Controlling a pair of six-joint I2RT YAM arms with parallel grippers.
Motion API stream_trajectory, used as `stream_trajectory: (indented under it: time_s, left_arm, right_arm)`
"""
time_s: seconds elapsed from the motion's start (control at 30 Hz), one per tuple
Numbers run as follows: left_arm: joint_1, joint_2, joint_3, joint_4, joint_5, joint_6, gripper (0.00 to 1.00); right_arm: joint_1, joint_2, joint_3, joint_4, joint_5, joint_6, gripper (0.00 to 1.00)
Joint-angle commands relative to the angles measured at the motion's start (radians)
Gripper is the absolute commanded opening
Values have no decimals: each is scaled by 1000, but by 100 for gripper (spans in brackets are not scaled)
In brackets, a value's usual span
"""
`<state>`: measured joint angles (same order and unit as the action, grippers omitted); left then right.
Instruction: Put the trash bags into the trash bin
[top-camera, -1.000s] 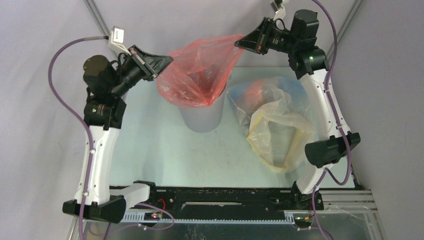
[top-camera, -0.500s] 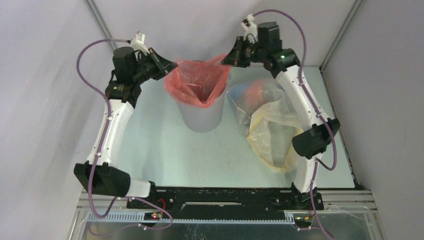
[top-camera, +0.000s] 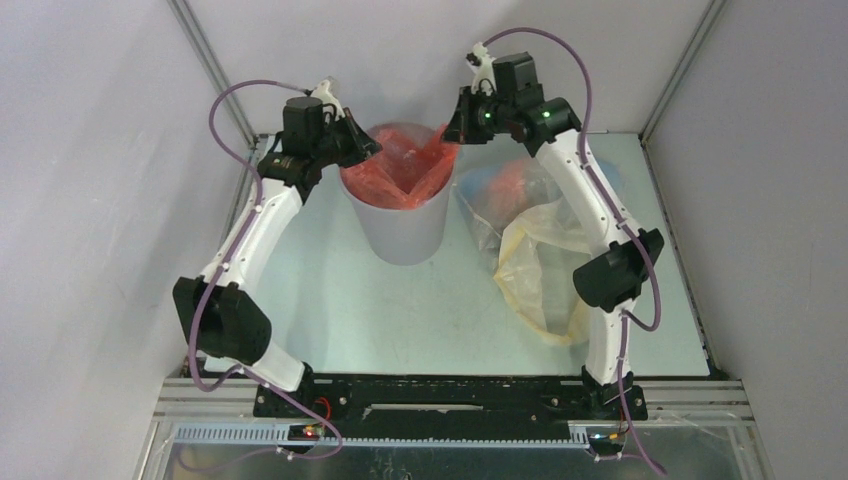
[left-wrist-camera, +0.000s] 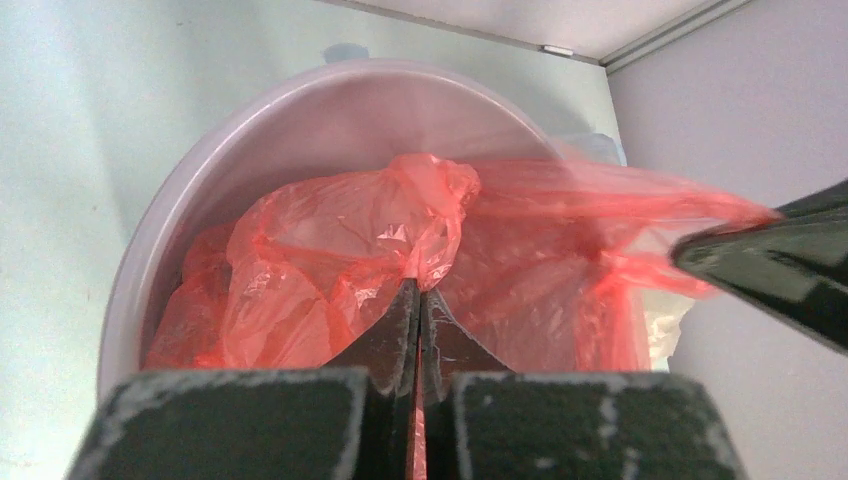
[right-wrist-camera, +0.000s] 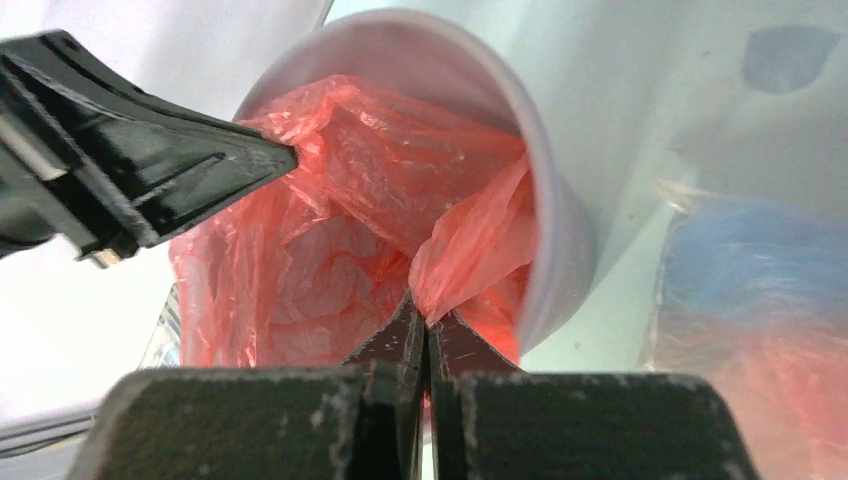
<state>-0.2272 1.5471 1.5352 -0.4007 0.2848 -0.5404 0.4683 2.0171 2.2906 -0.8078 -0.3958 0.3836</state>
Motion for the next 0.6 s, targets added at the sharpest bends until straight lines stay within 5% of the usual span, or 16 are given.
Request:
stream_trajectory:
  time_s: [0.0,0.27,0.57]
  left_arm:
    - [-31,52,32,89,-28,20,0]
    - [-53,79,121,86,-85,53,0]
    - [29,-127,189,-90,-106,76,0]
  right_arm:
    - [-44,-132,25,37,11,-13,0]
    - [-95,-140,115,65,-14,7,0]
    - [-107,-163,65,45,-77,13,0]
